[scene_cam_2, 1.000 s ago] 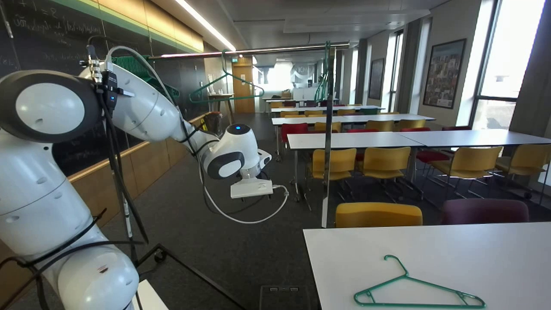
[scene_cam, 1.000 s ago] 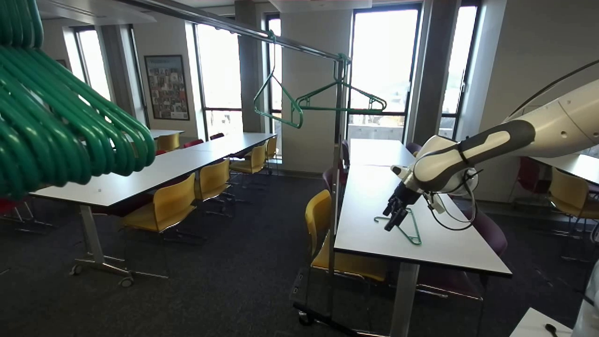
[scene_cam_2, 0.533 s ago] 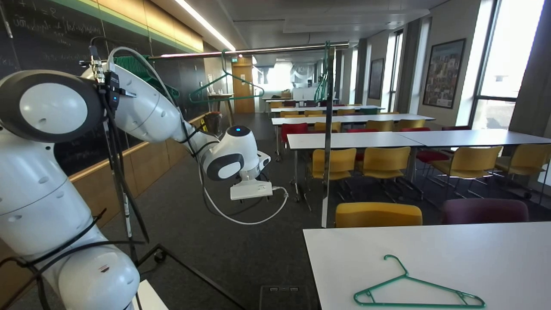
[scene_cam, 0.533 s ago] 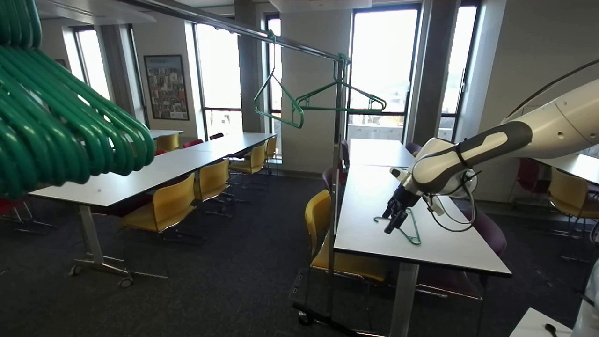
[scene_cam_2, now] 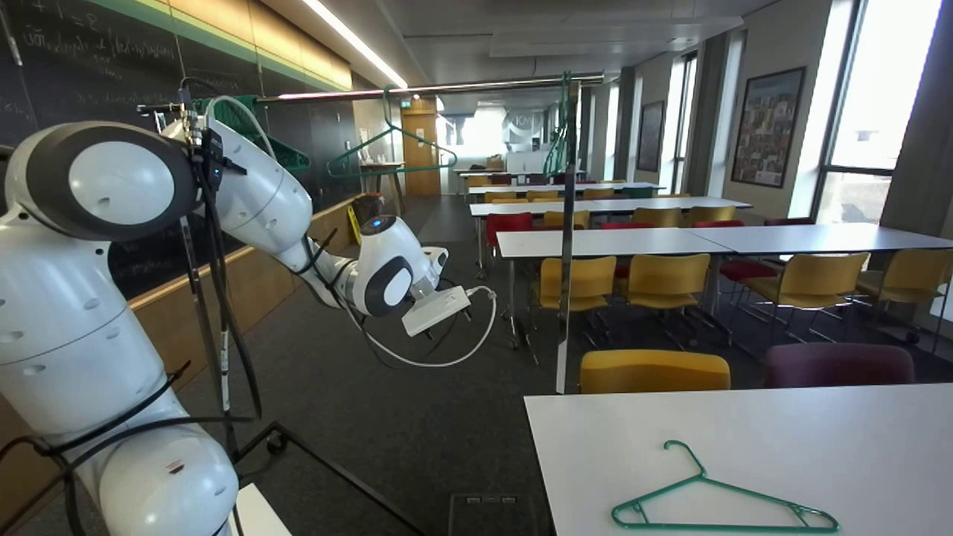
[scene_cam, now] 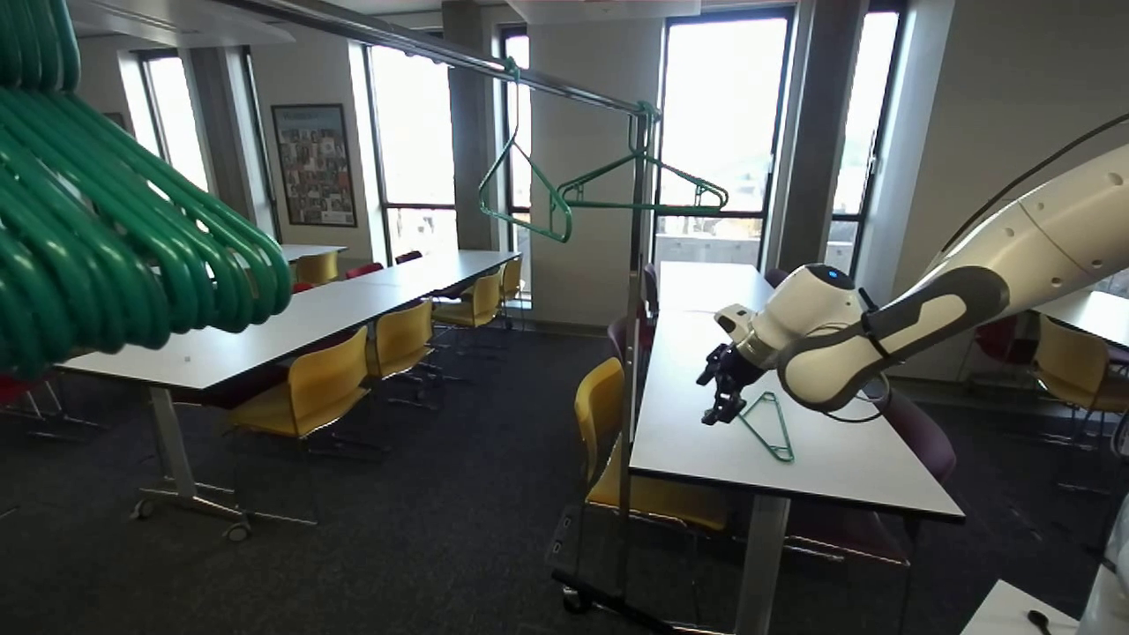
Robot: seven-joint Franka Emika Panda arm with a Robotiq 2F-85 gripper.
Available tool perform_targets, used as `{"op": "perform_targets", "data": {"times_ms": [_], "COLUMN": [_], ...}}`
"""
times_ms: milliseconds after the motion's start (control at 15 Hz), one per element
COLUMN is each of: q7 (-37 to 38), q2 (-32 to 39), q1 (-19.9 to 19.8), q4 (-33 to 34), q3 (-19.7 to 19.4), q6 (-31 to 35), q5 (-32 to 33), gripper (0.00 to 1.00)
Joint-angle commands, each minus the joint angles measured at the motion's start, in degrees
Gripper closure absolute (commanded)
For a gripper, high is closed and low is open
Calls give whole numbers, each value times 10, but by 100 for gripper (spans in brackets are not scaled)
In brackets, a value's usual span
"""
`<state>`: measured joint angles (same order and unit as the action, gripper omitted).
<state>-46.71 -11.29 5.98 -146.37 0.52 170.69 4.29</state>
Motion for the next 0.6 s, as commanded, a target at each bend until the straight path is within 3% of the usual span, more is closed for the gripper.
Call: {"op": "perform_targets", "data": {"times_ms": [0, 67, 267, 533], "q7": [31, 38, 61, 134], "q2": [-9, -7, -9, -39], "q1": [24, 48, 179, 360], "q4": [-20, -21, -17, -18], "q3": [28, 28, -11, -85], "q6": [120, 149, 192, 210], "q5": [4, -17, -83, -96], "gripper": [0, 0, 0, 0]}}
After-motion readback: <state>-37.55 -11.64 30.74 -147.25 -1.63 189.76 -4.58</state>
